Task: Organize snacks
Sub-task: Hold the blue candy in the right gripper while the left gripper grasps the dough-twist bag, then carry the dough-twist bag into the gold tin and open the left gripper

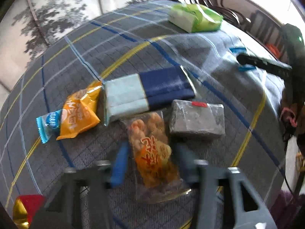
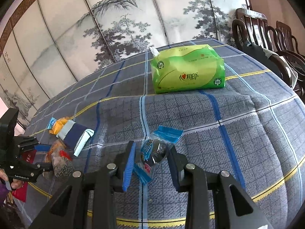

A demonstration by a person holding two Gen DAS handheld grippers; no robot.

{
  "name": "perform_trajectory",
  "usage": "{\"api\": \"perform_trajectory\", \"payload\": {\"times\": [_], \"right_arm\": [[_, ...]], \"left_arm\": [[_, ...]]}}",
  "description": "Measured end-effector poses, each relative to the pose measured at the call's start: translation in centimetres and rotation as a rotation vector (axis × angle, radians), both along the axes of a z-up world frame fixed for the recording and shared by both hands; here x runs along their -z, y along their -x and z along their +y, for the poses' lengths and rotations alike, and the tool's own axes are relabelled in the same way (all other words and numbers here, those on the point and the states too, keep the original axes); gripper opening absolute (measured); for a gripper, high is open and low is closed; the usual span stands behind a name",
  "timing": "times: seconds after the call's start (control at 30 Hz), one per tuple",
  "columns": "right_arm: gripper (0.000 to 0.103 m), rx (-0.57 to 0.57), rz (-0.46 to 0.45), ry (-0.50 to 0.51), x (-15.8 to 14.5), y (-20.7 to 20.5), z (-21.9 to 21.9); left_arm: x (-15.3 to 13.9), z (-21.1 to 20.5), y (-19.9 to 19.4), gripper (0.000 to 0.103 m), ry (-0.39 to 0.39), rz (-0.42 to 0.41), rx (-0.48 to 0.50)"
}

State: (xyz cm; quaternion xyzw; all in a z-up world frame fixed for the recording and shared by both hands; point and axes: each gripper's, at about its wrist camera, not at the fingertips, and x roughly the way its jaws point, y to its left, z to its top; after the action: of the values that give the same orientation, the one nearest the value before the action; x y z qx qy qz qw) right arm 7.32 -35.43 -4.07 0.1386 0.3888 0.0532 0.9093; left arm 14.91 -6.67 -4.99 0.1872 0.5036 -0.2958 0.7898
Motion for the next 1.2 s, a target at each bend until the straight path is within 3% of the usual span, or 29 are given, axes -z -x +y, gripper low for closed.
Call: {"api": "perform_trajectory", "payload": {"times": [0.17, 0.27, 0.33, 0.47, 0.73, 0.97, 1.2], "right_arm": [[0.033, 0.005, 0.010, 0.002, 0.2, -0.1, -0.1], [0.033, 0.010, 0.016, 0.004, 0.2, -0.3, -0.1], [0.033, 0.013, 0.022, 0.006, 0.3, -0.4, -0.1], [0.033, 0.021, 0.040, 0.020, 0.5, -0.7, 0.0], [0.033, 0.049, 0.056, 0.036, 0.7, -0.7, -0.1], [0.033, 0.054, 0.063, 0.052, 0.7, -0.8, 0.0], [0.033, 0.055, 0.064, 0.058, 0.7, -0.7, 0.1]], "left_arm": [[-0.5, 1.3, 2.1, 0.032, 0.025, 0.014, -0.212], [-2.2, 3.8, 5.2, 0.032, 0.176, 0.046, -0.324], [-3.6, 4.7, 7.3, 0.033, 0.224, 0.029, -0.362], [-6.3, 6.7, 11.8, 0.033, 0.223, -0.059, -0.422], [-9.3, 13.7, 16.6, 0.033, 0.253, -0.111, -0.574], [-9.8, 20.5, 19.3, 0.033, 0.213, -0.155, -0.731], [-8.6, 24.4, 19.4, 0.033, 0.187, -0.163, -0.813]]}}
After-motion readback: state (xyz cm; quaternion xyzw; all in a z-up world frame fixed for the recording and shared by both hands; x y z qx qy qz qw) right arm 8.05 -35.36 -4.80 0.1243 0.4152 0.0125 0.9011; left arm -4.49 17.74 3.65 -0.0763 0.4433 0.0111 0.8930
